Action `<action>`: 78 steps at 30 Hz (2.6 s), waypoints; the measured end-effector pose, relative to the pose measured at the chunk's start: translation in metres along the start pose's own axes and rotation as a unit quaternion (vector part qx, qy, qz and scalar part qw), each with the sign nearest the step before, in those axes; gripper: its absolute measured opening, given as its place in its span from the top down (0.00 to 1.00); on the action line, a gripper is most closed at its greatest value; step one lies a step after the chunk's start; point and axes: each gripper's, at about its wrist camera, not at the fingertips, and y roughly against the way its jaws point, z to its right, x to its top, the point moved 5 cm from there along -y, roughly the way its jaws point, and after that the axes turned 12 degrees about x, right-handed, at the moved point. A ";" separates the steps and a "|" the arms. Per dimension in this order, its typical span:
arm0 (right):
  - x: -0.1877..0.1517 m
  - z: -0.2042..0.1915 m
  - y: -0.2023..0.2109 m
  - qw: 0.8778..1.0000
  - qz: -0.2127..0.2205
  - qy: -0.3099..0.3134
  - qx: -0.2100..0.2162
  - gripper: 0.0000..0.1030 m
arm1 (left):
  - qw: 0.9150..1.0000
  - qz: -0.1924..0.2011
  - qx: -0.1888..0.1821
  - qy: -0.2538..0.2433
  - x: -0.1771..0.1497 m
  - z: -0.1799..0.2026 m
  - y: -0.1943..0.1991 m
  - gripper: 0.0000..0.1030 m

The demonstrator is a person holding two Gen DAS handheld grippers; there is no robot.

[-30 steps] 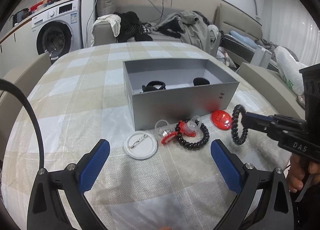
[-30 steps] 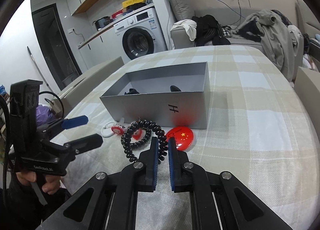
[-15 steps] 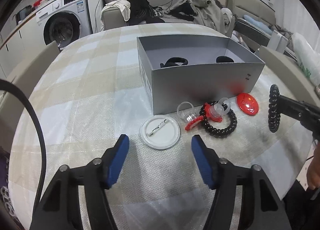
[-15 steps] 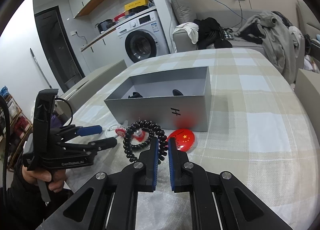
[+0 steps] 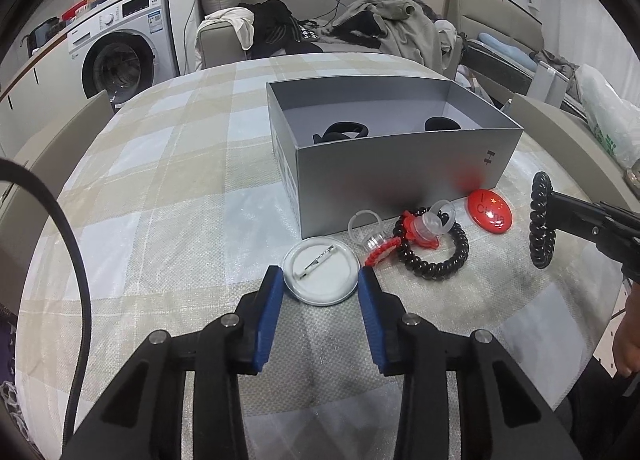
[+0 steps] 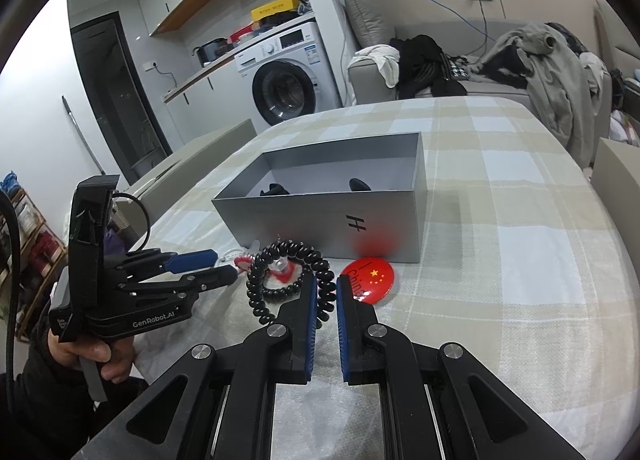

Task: Organize jewelry
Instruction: 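Lift the bracelet with the right tool while the left tool approaches the white round case, then lower the left tool onto the white round case and close on it, then carry the white case with the left tool while the right tool carries the bracelet over the box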

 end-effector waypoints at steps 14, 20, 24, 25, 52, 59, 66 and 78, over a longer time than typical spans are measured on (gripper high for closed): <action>0.001 0.001 0.000 1.000 0.001 -0.001 -0.001 0.92 | 1.000 -0.006 -0.005 0.003 -0.001 0.000 0.004 0.76; 0.000 0.004 -0.003 1.000 -0.001 -0.003 -0.001 0.92 | 1.000 -0.010 0.001 -0.006 0.006 0.004 -0.003 0.59; 0.000 0.004 -0.002 1.000 0.002 -0.003 -0.001 0.92 | 1.000 0.004 -0.008 -0.013 0.011 0.009 0.003 0.59; 0.000 0.005 -0.003 1.000 0.002 -0.004 -0.001 0.92 | 1.000 0.006 -0.005 -0.018 0.012 0.010 0.002 0.59; 0.001 0.002 0.006 1.000 0.011 -0.004 0.002 0.92 | 0.999 0.001 -0.010 -0.034 0.008 0.010 0.001 0.64; 0.006 0.002 0.013 1.000 0.028 -0.008 0.003 0.92 | 0.999 0.044 -0.021 -0.023 0.023 0.010 0.020 0.64; 0.021 -0.001 0.017 0.999 0.049 -0.004 0.005 0.92 | 0.996 0.078 -0.035 -0.001 0.045 0.004 0.029 0.64; 0.058 0.009 0.005 0.997 0.072 -0.012 -0.008 0.92 | 0.993 0.115 -0.024 0.024 0.084 0.004 0.007 0.64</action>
